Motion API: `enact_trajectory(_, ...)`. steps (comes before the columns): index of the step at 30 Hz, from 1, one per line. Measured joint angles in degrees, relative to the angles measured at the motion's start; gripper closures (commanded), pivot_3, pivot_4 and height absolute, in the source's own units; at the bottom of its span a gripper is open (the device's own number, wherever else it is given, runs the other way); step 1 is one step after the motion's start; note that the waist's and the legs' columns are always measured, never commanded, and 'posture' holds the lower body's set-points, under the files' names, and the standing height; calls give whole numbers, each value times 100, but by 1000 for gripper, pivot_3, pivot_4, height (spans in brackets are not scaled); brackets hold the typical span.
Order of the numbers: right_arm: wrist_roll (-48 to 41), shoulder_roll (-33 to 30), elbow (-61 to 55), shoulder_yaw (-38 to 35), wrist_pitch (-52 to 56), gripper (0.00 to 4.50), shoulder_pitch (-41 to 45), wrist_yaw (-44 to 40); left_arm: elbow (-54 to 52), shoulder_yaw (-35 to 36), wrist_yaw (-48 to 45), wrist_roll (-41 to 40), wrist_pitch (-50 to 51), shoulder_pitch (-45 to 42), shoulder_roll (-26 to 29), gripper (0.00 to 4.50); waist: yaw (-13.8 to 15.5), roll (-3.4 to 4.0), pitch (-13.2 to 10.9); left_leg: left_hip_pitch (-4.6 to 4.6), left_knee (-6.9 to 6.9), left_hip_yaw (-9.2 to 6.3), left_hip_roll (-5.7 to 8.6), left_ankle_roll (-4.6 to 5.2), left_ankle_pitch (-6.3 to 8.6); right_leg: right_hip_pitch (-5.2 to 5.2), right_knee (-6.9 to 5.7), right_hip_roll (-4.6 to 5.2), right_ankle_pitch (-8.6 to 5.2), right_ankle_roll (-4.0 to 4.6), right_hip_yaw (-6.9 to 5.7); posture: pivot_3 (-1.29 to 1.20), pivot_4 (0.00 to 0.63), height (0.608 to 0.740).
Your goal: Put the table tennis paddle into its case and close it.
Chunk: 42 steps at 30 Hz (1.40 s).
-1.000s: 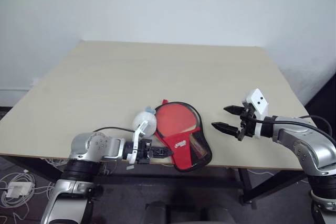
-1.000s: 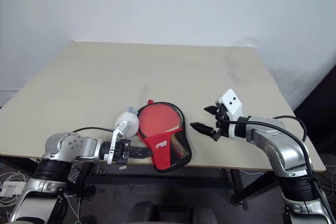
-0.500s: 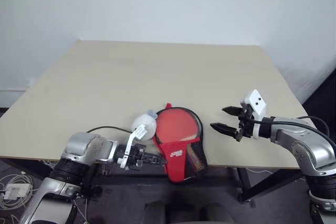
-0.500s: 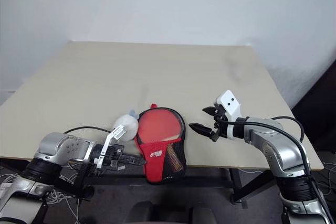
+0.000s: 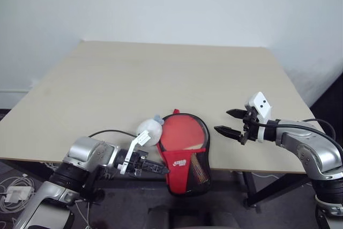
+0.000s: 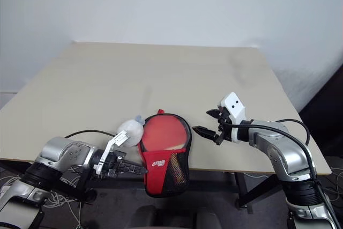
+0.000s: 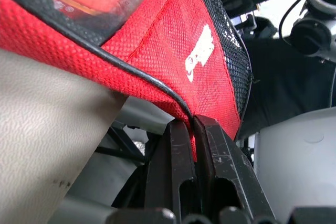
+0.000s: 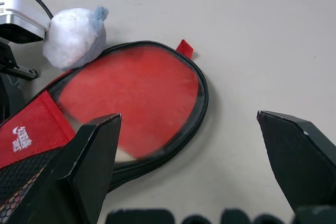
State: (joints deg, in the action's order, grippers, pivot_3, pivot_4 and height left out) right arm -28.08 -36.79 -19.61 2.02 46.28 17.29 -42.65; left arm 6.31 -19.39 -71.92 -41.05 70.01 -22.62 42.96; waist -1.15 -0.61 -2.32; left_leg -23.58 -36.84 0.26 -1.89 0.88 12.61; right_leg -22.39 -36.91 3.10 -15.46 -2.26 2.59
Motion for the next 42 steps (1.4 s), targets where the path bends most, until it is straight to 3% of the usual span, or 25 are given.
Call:
enact_trajectory(16, 5, 6, 20, 40, -1, 0, 12, 4, 31, -92, -203, 322, -335, -42, -10, 4477, 1, 0, 0, 1, -21, -1, -1, 3, -2, 3, -20, -1, 1, -1, 0, 0, 0, 740)
enact_trajectory(19, 7, 10, 44, 63, -6, 0, 16, 5, 33, 100, -154, 308, -362, -43, -12, 3788, 0, -4, -3, 1, -33, -1, -2, 3, -2, -1, -37, -2, 0, -1, 1, 0, 0, 740)
enact_trajectory(24, 7, 28, 78, 93, -16, 0, 18, 4, -41, 791, 66, 180, -312, -52, 105, 2033, -6, -10, -9, 3, -51, -1, -6, 3, -2, -6, -64, -4, -1, 0, 2, 0, 0, 740)
enact_trajectory(30, 7, 28, 121, 106, -52, 0, 31, -10, -960, 1568, 177, -140, -199, 176, 536, 14, -36, -12, -13, 3, -48, 7, -8, 2, -2, -7, -65, -4, -1, 0, 9, 0, 0, 740)
enact_trajectory(36, 26, 175, 318, 261, -117, 0, 300, -69, -1659, 2178, 650, -181, -856, 300, 390, 14, -35, -13, -14, 9, -51, 9, -10, 2, -2, -5, -70, -5, 0, 0, 10, 0, 0, 740)
enact_trajectory(42, 241, 579, 649, 636, -183, 0, 736, -25, -1034, 2751, 1269, -73, -1575, -209, -3, 14, -36, -15, -16, 7, -55, 10, -11, 2, -3, -6, -76, -13, 5, -9, 10, 0, 0, 740)
